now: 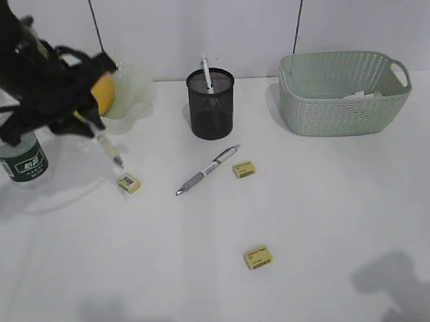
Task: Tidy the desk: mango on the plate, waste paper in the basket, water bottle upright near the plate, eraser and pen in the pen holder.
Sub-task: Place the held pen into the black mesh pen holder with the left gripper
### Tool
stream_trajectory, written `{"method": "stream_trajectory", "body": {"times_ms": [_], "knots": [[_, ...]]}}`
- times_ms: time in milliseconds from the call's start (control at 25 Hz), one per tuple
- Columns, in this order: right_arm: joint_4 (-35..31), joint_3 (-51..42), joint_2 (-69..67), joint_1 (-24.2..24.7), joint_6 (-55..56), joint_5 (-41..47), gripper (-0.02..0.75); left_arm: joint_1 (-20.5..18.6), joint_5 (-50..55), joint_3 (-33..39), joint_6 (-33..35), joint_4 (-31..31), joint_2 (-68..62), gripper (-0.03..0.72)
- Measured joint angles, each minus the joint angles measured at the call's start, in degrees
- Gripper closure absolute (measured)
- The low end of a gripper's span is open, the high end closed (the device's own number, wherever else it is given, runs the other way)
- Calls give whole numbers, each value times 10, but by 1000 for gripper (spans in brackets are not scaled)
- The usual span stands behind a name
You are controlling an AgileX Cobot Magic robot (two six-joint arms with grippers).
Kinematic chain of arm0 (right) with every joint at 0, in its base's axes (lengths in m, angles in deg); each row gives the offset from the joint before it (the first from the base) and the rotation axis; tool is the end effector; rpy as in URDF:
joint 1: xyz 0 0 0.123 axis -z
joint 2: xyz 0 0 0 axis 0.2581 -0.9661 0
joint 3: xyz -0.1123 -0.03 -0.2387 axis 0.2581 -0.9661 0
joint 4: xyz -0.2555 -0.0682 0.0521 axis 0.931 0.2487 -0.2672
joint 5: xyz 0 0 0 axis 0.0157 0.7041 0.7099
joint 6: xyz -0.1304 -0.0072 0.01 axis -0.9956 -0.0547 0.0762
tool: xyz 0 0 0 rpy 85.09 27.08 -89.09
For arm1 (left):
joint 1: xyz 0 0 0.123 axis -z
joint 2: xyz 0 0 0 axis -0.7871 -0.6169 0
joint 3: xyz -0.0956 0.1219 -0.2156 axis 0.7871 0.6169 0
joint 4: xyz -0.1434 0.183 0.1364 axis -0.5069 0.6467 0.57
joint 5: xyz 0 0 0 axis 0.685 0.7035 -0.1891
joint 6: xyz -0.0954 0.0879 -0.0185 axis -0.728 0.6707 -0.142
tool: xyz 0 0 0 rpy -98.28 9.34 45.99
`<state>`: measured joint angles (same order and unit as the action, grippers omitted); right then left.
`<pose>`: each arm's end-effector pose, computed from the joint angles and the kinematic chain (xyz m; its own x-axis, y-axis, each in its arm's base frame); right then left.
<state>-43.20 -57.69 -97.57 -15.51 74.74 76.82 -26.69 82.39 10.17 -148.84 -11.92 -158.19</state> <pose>0.1095 0.0547 0.2308 -0.6811 -0.3828 -0.6242 -0.4608 0.8866 -0.0409 0.3455 -0.1606 0.1786 -0.7672 -0.5893 -0.2532 -0.4712 0.7856 -0.4010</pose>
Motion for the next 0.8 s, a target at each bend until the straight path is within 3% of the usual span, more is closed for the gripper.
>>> {"method": "stream_trajectory", "body": {"times_ms": [520, 800], "knots": [[0, 0, 0, 0, 0, 0, 216, 0, -267, -1, 26, -1, 21, 587], [0, 0, 0, 0, 0, 0, 216, 0, -425, -1, 27, 91, 8, 588]]}}
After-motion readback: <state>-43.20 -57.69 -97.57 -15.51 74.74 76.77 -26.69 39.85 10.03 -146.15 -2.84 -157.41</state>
